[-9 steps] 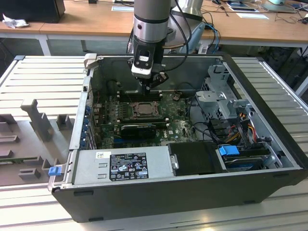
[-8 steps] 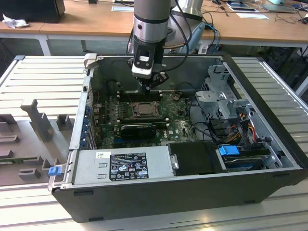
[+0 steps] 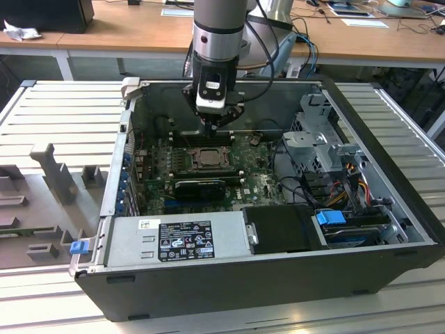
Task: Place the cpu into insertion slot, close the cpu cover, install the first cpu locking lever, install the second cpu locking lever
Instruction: 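Install the first cpu locking lever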
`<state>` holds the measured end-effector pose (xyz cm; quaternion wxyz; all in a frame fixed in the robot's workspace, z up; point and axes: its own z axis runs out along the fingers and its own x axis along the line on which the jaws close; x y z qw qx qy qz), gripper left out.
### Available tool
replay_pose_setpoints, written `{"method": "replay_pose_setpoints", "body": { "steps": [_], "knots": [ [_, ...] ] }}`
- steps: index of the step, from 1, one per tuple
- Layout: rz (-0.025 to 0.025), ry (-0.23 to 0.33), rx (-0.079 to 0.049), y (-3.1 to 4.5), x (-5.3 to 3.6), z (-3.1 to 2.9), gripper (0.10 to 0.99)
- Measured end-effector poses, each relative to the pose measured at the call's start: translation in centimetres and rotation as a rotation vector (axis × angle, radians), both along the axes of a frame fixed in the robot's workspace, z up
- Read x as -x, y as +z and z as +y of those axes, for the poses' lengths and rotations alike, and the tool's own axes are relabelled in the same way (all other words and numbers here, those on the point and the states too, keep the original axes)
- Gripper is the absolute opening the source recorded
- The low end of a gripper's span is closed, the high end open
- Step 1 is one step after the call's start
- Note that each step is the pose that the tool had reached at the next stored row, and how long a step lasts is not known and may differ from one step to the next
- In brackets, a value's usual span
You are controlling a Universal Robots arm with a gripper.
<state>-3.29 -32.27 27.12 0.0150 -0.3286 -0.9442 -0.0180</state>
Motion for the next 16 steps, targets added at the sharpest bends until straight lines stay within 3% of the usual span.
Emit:
{"method": "replay_pose_setpoints", "body": {
  "steps": [16],
  "knots": [
    [0.0,0.218,0.0,0.0,0.0,0.0,0.106]
  ]
}}
